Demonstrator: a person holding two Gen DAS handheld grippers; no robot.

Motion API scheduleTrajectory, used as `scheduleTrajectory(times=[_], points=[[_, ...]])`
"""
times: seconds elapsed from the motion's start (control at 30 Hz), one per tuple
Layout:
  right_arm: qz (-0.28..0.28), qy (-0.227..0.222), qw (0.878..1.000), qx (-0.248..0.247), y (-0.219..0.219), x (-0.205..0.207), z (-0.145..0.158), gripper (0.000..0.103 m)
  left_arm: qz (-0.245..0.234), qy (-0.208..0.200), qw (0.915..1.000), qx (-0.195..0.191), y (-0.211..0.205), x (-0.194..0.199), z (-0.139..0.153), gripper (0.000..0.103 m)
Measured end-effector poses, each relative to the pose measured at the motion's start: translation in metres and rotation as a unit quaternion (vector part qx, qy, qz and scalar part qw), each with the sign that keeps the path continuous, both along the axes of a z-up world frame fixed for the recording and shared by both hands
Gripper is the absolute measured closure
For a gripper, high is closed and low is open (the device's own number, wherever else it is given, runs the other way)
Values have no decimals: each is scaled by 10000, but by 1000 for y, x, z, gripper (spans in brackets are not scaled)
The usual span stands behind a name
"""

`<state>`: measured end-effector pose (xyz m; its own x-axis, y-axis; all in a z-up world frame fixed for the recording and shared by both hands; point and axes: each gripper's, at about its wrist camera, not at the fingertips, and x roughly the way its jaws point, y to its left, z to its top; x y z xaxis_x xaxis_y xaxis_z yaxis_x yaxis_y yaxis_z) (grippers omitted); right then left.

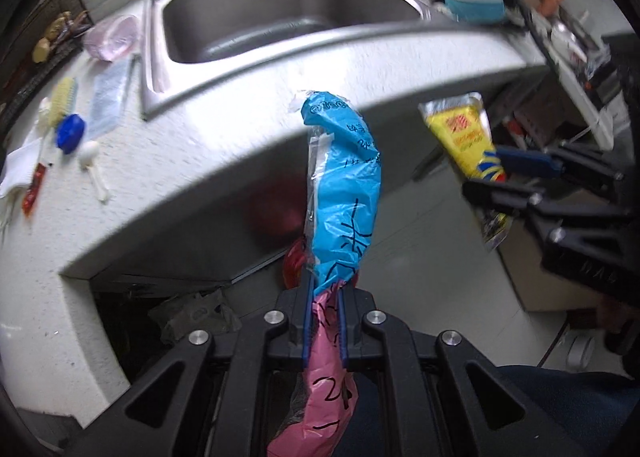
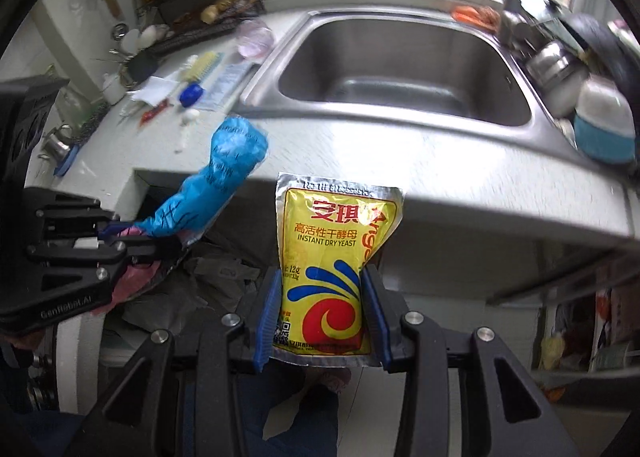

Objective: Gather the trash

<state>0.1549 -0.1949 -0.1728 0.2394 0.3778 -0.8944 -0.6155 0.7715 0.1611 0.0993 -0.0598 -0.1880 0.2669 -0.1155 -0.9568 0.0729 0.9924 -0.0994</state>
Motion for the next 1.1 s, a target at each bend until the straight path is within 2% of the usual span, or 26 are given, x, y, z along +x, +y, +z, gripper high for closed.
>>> scheduleTrajectory(times=[0.13, 0.43, 0.53, 0.63, 0.77, 0.8, 0.83, 0.87, 0.93, 0.97, 1.1], points=[[-291, 207, 9993, -112, -15, 2, -42, 65, -44, 390, 9988, -283, -10, 6, -62, 95], [-650, 620, 9951, -402, -23, 11, -158, 65, -296, 770, 9961, -313, -27, 33, -191, 95], [-814, 665, 9937, -396, -28, 13, -184, 65, -437, 872, 9948, -304, -37, 41, -230, 95], [-951, 698, 9921, -435, -32, 15, -205, 65, -522, 877, 9945, -239, -45, 44, -257, 95], [-1147, 787, 9890, -507, -40, 17, -222, 65, -574, 1038, 9927, -219, -49, 49, -277, 93], [-1189, 807, 9882, -535, -42, 17, -223, 65, -636, 1040, 9923, -197, -51, 50, -279, 90], [-1232, 829, 9874, -556, -46, 17, -223, 65, -671, 1021, 9924, -173, -52, 49, -279, 79], [-1275, 862, 9865, -564, -48, 15, -223, 65, -692, 981, 9927, -141, -53, 49, -279, 61], [-1307, 867, 9859, -590, -51, 12, -220, 65, -715, 849, 9938, -89, -52, 49, -280, 41], [-1305, 855, 9858, -621, -53, 12, -219, 65, -708, 828, 9940, -82, -49, 48, -279, 38], [-1247, 893, 9857, -701, -48, 3, -225, 65, -546, 782, 9951, -261, -42, 47, -274, 38]])
